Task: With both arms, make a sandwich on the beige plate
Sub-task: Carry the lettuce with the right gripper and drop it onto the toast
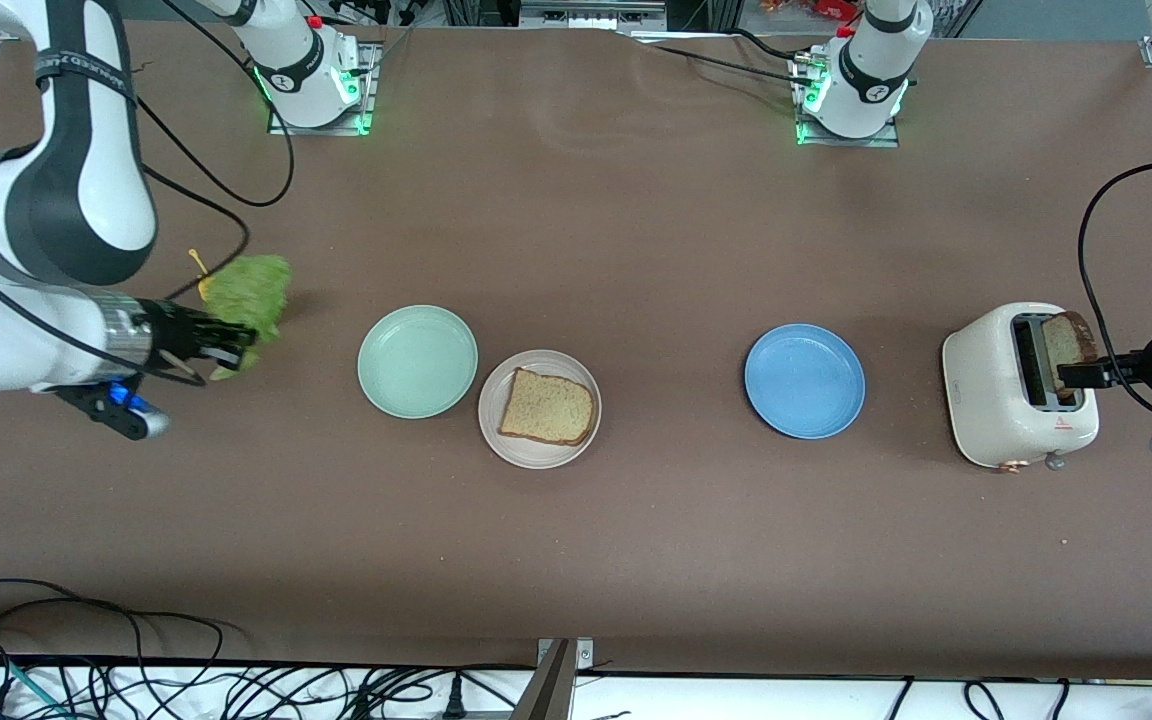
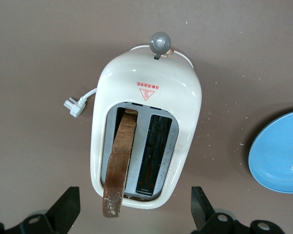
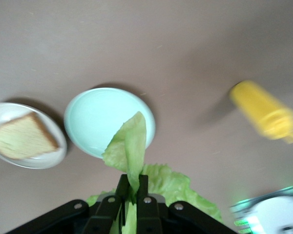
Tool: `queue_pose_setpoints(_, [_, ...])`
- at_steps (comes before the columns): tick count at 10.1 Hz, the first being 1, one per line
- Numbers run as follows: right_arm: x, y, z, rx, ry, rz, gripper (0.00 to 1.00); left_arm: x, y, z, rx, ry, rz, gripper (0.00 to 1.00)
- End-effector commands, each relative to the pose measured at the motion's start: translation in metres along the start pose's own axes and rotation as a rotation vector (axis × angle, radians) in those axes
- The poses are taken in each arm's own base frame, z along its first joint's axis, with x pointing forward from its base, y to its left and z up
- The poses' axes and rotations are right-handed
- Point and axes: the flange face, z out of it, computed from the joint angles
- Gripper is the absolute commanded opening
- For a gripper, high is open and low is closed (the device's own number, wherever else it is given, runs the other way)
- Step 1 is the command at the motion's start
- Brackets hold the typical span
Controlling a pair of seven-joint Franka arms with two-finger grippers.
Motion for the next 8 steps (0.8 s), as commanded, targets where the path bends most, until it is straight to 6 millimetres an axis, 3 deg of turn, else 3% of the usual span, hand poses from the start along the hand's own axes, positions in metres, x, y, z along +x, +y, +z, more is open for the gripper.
queue_pose_setpoints(1, [-0.002,-0.044,0.026,0.101,-0.031,0.193,0.00,-0.006,-0.017,0.007,0.005,0.008,0.074,1.00])
queue_pose_setpoints(3, [-0.012,-0.092,0.077,0.136,-0.023,0.342,0.00,-0.017,-0.031,0.023,-0.010,0.078,0.086,1.00])
queue_pose_setpoints(5, [-0.036,-0.150,0.144,0.182,0.037,0.448,0.00,-0.029,-0.030,0.040,-0.064,0.147,0.073,1.00])
queue_pose_setpoints(8, [-0.051,-0.186,0.214,0.223,0.099,0.521,0.00,-0.029,-0.028,0.043,-0.073,0.148,0.067,1.00])
